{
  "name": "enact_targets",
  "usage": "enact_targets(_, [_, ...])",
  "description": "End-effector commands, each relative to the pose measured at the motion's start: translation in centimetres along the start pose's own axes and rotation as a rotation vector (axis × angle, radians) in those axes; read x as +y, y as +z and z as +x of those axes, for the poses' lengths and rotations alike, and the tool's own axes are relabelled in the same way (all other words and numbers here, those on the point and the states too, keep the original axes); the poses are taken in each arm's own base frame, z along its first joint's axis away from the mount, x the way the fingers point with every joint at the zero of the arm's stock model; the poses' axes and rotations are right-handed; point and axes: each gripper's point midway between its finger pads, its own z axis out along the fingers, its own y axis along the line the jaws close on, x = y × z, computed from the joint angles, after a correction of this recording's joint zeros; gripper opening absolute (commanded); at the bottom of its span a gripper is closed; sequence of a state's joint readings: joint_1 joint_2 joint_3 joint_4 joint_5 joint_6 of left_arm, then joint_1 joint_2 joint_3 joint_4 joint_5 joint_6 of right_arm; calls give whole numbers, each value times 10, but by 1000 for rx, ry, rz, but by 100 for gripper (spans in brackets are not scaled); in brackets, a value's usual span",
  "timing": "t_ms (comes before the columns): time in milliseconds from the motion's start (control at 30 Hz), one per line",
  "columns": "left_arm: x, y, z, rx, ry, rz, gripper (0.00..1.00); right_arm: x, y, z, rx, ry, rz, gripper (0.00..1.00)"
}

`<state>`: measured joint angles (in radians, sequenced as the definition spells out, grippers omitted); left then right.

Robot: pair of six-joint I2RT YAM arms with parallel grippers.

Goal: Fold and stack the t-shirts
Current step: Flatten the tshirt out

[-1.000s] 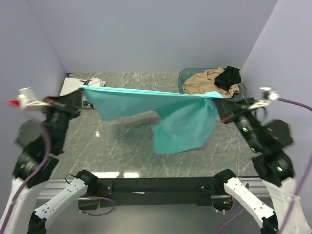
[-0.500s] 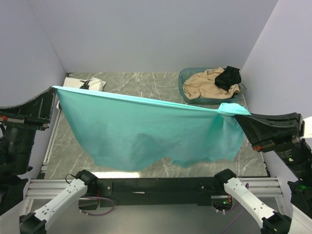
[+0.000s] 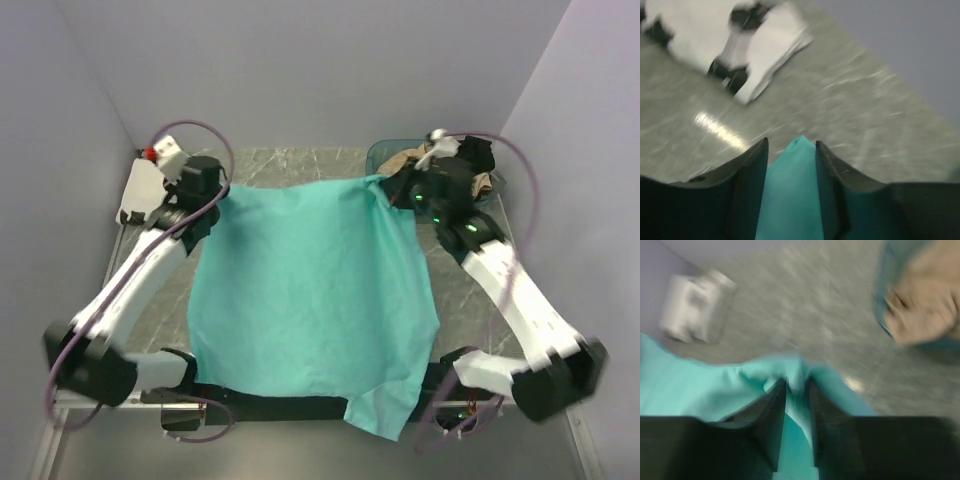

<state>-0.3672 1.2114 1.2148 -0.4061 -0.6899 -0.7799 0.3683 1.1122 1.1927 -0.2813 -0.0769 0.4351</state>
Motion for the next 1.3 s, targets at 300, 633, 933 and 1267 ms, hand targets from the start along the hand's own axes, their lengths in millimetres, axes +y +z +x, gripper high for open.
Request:
enact_targets(300, [73, 63, 97, 228, 84, -194, 99, -70, 76, 89, 207, -37, 169, 88])
enact_targets(633, [83, 42, 158, 425, 104, -64, 99, -101, 41, 166, 368, 60, 265, 91])
enact_targets(933, [92, 47, 220, 597, 110, -45, 99, -125, 46, 213, 505, 63, 346, 91])
enact_targets(1267, [113, 76, 259, 705, 147, -185, 99, -152, 84, 254, 658, 78, 447, 89])
